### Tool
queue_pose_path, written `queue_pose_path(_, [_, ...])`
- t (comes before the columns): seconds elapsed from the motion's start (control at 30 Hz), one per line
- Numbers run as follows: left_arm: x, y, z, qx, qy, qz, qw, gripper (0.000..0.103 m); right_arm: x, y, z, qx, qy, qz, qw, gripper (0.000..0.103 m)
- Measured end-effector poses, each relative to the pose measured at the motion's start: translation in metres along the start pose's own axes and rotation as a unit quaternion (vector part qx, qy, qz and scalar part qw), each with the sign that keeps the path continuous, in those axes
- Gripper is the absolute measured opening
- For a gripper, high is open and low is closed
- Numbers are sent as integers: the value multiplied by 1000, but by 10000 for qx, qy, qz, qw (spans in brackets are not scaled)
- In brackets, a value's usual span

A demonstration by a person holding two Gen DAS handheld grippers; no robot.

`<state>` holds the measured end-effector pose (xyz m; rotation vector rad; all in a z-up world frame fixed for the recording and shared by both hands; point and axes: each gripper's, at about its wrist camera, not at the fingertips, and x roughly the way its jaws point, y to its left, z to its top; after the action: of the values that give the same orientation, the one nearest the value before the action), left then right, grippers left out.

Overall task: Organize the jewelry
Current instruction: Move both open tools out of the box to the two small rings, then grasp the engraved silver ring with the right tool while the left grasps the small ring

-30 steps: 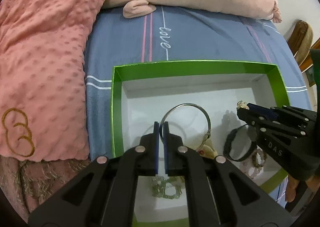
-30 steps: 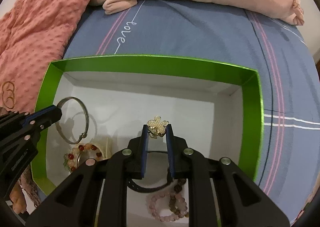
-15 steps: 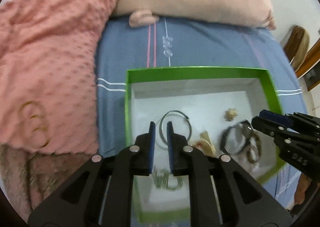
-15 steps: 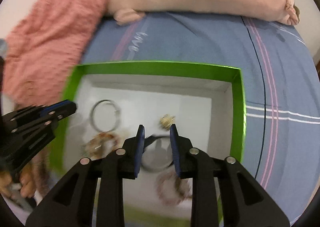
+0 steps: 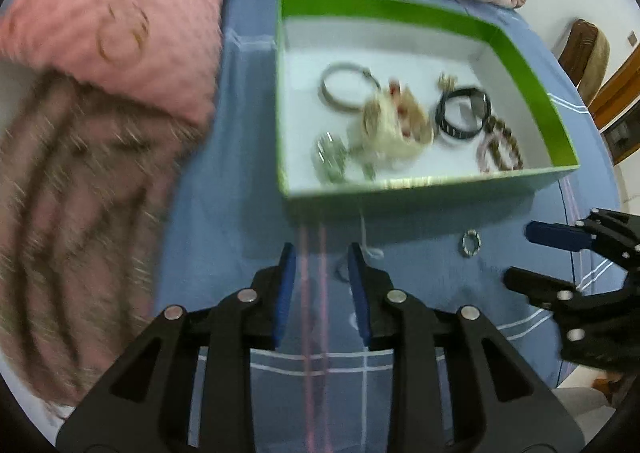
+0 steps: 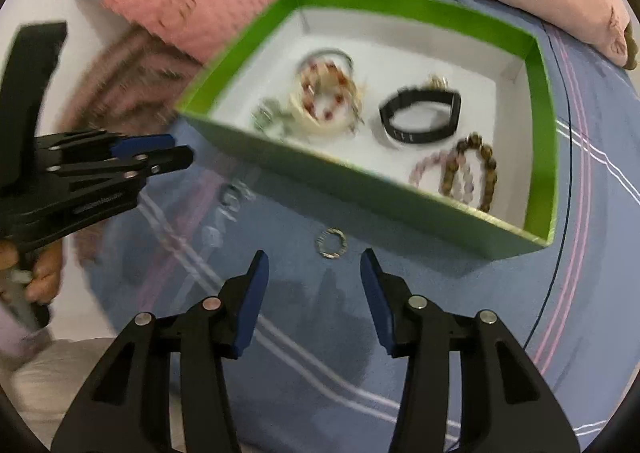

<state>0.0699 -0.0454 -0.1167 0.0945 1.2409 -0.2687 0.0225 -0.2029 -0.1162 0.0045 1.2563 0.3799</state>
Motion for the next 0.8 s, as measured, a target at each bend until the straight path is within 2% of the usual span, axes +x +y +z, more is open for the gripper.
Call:
queue_pose_path(0.17, [25,-6,-12,-47,251,-170,9995,27,34,-4,-1,55,129,-118,9998,48])
queue_pose_path(0.33, [34,-4,-12,-130,321,-175,9992,28,42,-2,6,-50,147,-161,9998,48])
queue_pose_path(0.57, [37,-15,-10,74,356,-385,9986,29,51,8,12,-192,126,-320,9992,47])
queue_pose_path(0.63, [37,-15,-9,112,351,-397,9985,29,51,7,12,-224,86,-402,9989,39])
queue_pose_path(0.7, [38,-22,-7,167,337,-395,9985,29,51,7,11,-248,74,-499,9984,26])
queue_pose_path(0.8, [39,-25,-10,232,287,-389,9986,29,49,2,7,-131,62,-420,9990,23])
